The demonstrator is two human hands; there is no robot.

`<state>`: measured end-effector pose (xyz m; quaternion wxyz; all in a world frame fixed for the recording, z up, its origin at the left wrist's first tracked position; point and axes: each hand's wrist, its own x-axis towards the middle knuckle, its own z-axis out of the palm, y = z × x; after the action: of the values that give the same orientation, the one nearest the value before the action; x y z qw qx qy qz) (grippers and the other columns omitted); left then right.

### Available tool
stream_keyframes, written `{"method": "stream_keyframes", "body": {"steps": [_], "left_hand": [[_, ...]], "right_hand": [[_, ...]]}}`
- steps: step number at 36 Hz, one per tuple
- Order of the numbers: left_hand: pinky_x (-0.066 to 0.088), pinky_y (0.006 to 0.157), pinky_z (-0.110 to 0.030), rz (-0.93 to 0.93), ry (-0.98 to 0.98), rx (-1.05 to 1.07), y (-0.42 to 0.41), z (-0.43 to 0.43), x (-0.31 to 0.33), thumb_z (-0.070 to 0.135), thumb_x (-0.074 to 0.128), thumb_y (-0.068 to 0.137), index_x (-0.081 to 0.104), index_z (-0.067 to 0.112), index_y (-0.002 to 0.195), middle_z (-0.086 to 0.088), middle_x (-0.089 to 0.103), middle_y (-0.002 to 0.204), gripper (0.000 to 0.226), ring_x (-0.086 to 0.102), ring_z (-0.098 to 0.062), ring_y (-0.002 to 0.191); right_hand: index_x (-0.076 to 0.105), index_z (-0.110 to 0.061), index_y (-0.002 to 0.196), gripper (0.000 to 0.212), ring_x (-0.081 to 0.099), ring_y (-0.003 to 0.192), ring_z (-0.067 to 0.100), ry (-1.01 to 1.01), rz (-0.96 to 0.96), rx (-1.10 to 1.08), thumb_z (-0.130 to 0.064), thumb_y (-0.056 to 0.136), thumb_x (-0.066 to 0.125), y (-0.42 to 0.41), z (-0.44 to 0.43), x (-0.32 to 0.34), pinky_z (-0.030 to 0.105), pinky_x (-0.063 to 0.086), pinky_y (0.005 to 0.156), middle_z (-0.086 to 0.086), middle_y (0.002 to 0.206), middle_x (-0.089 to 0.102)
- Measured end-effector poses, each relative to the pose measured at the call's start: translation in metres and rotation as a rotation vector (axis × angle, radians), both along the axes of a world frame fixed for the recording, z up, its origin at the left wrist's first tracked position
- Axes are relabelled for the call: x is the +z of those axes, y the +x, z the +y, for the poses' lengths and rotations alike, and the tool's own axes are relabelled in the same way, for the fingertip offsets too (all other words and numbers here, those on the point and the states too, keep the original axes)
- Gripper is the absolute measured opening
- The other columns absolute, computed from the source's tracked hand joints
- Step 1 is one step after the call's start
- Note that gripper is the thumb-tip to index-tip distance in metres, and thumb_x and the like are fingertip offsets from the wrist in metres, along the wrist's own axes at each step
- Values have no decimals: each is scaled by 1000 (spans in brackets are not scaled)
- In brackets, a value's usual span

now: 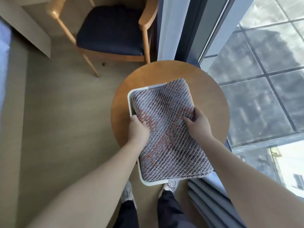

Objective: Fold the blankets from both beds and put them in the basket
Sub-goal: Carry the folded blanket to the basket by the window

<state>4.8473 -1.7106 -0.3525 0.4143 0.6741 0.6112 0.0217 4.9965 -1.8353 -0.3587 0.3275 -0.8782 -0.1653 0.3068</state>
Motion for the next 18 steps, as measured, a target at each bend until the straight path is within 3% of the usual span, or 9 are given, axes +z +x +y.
{"method": "stream_keyframes", "body": {"steps": [3, 5, 7, 10, 13, 18], "left_hand": [[40, 86, -29, -9, 31, -20, 1, -7, -8, 2, 46, 92, 35, 6, 135, -12, 45, 131, 45, 52, -30, 114], [36, 104, -32, -16, 89, -106, 0, -13, -13, -4, 49, 86, 22, 7, 145, -12, 24, 148, 66, 39, -31, 130], [13, 120, -35, 74, 241, -302, -1, -19, -18, -1, 48, 84, 11, 8, 149, -9, 3, 158, 75, 10, -30, 145], [-11, 118, -36, 213, 415, -630, 3, -26, -29, 20, 32, 95, -3, 9, 152, -8, -15, 160, 68, -18, -22, 146], [-13, 118, -38, 324, 424, -766, 14, -20, -41, 34, 14, 100, -8, 7, 151, -11, -21, 158, 62, -24, -23, 144], [-10, 119, -41, 394, 446, -715, 42, 18, -60, 43, 14, 99, -4, 7, 151, -13, -16, 159, 66, -19, -24, 146]], "right_hand": [[34, -15, 143, 51, 57, 107, 31, -135, -141, 121, -23, 96, 53, -6, 2, -8, 35, 46, 75, 9, 130, 52], [22, -8, 147, 58, 45, 123, 38, -174, -278, 284, -22, 98, 49, -14, 0, -16, 43, 46, 91, 17, 143, 35], [16, -2, 150, 63, 20, 142, 41, -228, -455, 477, -27, 99, 44, -22, -5, -24, 48, 25, 115, 24, 154, 17], [9, -3, 152, 69, -3, 147, 37, -315, -611, 710, -43, 100, 31, -28, -6, -29, 45, -1, 120, 24, 158, 1], [3, -5, 153, 70, -12, 146, 34, -326, -633, 792, -47, 100, 23, -20, 12, -32, 43, -9, 118, 21, 158, -10], [1, -4, 152, 73, -11, 147, 33, -342, -706, 752, -50, 99, 21, 17, 66, -50, 42, -8, 118, 20, 159, -8]]}}
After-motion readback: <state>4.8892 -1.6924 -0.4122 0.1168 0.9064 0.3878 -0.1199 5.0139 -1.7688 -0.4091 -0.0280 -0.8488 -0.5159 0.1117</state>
